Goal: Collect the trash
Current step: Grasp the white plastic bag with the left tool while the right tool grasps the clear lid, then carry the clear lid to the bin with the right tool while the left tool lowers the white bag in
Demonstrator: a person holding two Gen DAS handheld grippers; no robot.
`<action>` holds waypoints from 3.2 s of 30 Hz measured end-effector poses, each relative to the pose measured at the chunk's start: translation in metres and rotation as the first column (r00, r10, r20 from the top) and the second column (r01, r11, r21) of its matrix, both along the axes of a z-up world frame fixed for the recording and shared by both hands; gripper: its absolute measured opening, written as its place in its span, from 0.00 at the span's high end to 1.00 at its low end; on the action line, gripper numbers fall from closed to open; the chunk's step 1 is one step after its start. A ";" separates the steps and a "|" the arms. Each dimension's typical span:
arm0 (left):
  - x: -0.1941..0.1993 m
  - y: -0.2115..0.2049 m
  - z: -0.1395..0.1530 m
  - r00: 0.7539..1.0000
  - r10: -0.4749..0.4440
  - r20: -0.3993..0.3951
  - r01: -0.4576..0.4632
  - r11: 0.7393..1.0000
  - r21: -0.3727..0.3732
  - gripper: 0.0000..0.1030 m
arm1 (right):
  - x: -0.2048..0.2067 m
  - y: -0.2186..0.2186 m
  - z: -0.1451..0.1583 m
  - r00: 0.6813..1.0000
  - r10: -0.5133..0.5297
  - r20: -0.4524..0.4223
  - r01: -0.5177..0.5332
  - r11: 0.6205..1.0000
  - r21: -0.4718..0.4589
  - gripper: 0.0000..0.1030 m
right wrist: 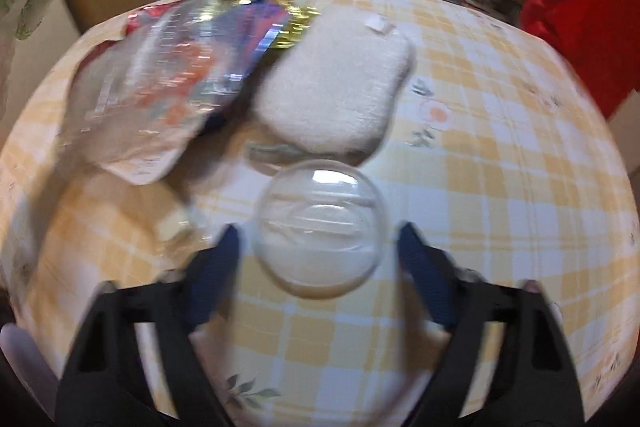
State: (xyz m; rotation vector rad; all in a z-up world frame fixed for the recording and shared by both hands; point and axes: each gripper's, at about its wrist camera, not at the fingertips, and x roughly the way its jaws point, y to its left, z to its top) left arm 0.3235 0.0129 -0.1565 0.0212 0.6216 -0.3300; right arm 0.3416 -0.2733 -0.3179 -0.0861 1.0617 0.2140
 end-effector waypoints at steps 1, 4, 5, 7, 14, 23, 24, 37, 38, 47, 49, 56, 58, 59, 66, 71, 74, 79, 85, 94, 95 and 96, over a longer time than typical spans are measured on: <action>-0.011 0.006 0.002 1.000 0.010 0.000 -0.010 1.000 -0.012 0.89 | -0.001 0.001 0.001 1.000 0.009 -0.012 -0.009 1.000 0.003 0.36; -0.045 0.013 0.004 0.999 0.027 0.034 -0.028 1.000 0.013 0.89 | -0.013 0.003 0.009 1.000 0.010 0.009 -0.010 1.000 -0.004 0.36; -0.058 0.015 0.005 0.998 0.032 0.051 -0.034 0.999 0.031 0.89 | -0.018 0.002 0.014 1.000 0.001 0.021 -0.001 1.000 0.008 0.37; -0.080 0.019 0.004 0.998 0.045 0.049 -0.046 0.999 0.028 0.89 | -0.031 -0.003 0.023 0.999 -0.017 0.051 0.014 0.998 0.057 0.36; -0.157 0.035 -0.004 0.993 0.118 -0.016 -0.118 0.992 -0.039 0.89 | -0.098 -0.013 0.071 0.986 -0.072 0.148 0.040 0.977 0.207 0.37; -0.230 0.045 -0.009 0.986 0.143 -0.091 -0.154 0.980 -0.129 0.89 | -0.195 0.010 0.123 0.964 -0.014 0.265 -0.053 0.969 0.241 0.36; -0.235 0.047 -0.010 0.985 0.145 -0.096 -0.158 0.978 -0.136 0.89 | -0.206 0.013 0.126 0.962 -0.007 0.272 -0.064 0.966 0.250 0.36; -0.300 0.046 -0.016 0.982 0.148 -0.114 -0.164 0.974 -0.154 0.89 | -0.282 0.054 0.117 0.967 0.109 0.229 -0.169 0.951 0.259 0.36; -0.304 0.045 -0.016 0.982 0.146 -0.117 -0.163 0.974 -0.154 0.89 | -0.284 0.056 0.115 0.968 0.112 0.224 -0.169 0.952 0.255 0.36; -0.323 0.047 -0.020 0.982 0.144 -0.121 -0.162 0.976 -0.148 0.89 | -0.303 0.070 0.100 0.969 0.157 0.193 -0.203 0.947 0.249 0.36; -0.325 0.048 -0.022 0.981 0.151 -0.123 -0.169 0.974 -0.152 0.89 | -0.304 0.072 0.096 0.969 0.166 0.182 -0.208 0.947 0.243 0.36; -0.330 0.049 -0.031 0.977 0.154 -0.146 -0.175 0.974 -0.147 0.88 | -0.307 0.075 0.086 0.975 0.163 0.153 -0.197 0.951 0.237 0.27; -0.330 0.050 -0.033 0.976 0.156 -0.152 -0.178 0.973 -0.147 0.88 | -0.307 0.074 0.086 0.975 0.155 0.159 -0.190 0.953 0.237 0.21; -0.330 0.050 -0.034 0.976 0.156 -0.153 -0.178 0.973 -0.149 0.88 | -0.308 0.074 0.086 0.975 0.150 0.162 -0.186 0.953 0.237 0.18; -0.330 0.046 -0.039 0.977 0.129 -0.168 -0.154 0.977 -0.148 0.88 | -0.306 0.059 0.099 0.970 0.089 0.226 -0.135 0.971 0.195 0.09; -0.331 0.022 -0.046 0.978 -0.028 -0.206 0.003 0.992 -0.123 0.88 | -0.301 0.028 0.112 0.964 -0.023 0.267 -0.035 0.977 0.211 0.07; -0.332 0.008 -0.053 0.968 -0.095 -0.231 0.072 0.992 -0.105 0.88 | -0.298 0.007 0.115 0.955 -0.102 0.277 0.037 0.972 0.232 0.06; -0.330 -0.009 -0.067 0.931 -0.198 -0.307 0.178 0.980 -0.091 0.88 | -0.295 -0.021 0.116 0.942 -0.194 0.274 0.129 0.963 0.238 0.05; -0.319 -0.027 -0.092 0.878 -0.246 -0.409 0.241 0.968 -0.067 0.84 | -0.293 -0.049 0.113 0.927 -0.282 0.246 0.210 0.936 0.281 0.05; -0.306 -0.026 -0.094 0.899 -0.215 -0.382 0.194 0.977 -0.094 0.20 | -0.287 -0.047 0.111 0.935 -0.273 0.228 0.207 0.939 0.274 0.05; -0.306 -0.024 -0.093 0.903 -0.202 -0.379 0.181 0.979 -0.089 0.19 | -0.286 -0.045 0.110 0.936 -0.271 0.226 0.206 0.940 0.271 0.05; -0.306 -0.021 -0.092 0.908 -0.185 -0.375 0.165 0.983 -0.084 0.17 | -0.286 -0.043 0.110 0.936 -0.270 0.224 0.206 0.940 0.271 0.05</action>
